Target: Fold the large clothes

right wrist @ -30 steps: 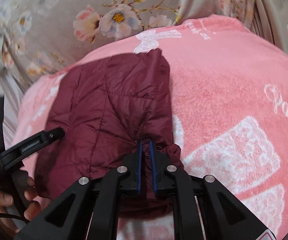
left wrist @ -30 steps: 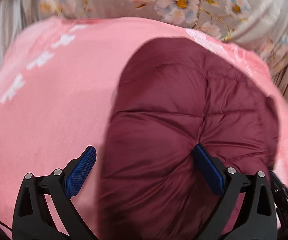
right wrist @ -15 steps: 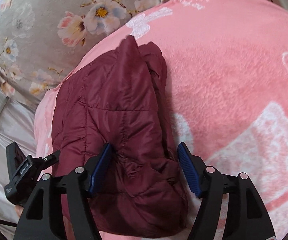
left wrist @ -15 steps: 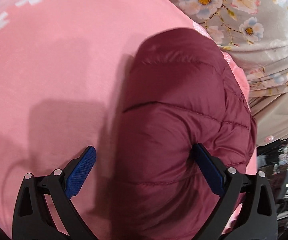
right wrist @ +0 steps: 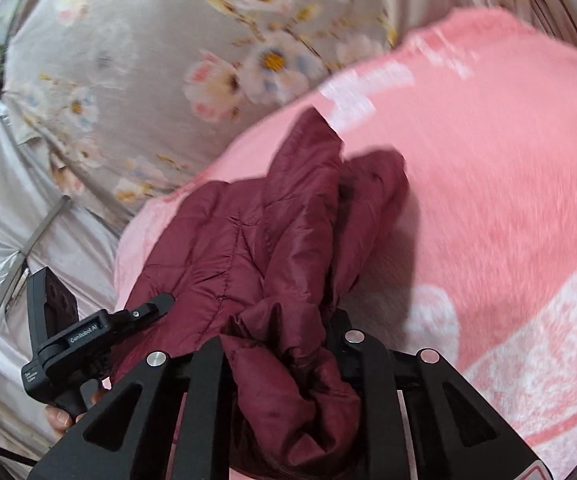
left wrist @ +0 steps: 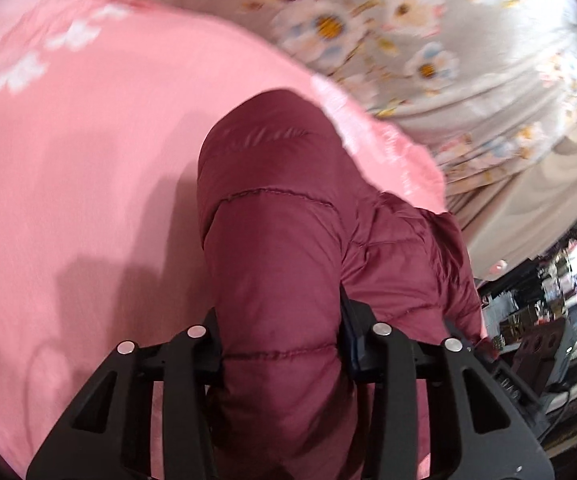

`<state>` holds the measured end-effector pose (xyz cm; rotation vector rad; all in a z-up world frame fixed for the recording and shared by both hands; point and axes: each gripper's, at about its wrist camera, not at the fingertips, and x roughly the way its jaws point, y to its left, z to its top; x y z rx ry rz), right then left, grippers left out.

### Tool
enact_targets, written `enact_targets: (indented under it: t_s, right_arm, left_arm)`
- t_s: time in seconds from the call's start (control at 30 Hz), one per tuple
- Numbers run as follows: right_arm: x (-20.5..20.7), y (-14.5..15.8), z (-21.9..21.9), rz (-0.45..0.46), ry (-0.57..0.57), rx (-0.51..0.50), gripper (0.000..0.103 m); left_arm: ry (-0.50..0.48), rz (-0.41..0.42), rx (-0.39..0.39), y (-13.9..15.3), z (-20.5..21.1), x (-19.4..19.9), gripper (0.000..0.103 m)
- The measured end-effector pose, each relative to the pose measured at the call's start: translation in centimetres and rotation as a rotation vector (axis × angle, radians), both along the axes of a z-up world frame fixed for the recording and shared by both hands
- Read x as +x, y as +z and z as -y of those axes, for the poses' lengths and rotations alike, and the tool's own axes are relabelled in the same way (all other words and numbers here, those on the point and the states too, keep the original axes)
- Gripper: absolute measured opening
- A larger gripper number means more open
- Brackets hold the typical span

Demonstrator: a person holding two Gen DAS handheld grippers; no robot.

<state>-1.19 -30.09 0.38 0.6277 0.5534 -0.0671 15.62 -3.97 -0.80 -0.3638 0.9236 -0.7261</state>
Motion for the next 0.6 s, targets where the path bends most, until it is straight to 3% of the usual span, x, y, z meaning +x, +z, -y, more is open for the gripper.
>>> enact_targets:
  t_s: [0.2,0.33,0.47,0.6]
  right_arm:
    - [0.3,7.6,-4.4,0.171,0.018,-0.210,0.017]
    - [1.9,11.0,-6.8,0.291,0.040,-0.306,0.017]
    - [5.7,12.5,-9.0,0.349,0.077,-0.373,0.017]
    - [9.9,12.3,-10.7,0.381,0.100,-0.391,0.017]
  left_arm:
    - [-0.002,0.257,-0.031,7.0,-2.6,-1.9,0.037]
    - [0.011,0.400,-0.062,10.9,-4.5,-0.9,0.037]
    - [0.036,0.500,-0.041,13.5,-5.8,2.0,0.038]
    - [0.072,0.559,-0.019,13.8,-8.3,4.7,0.038]
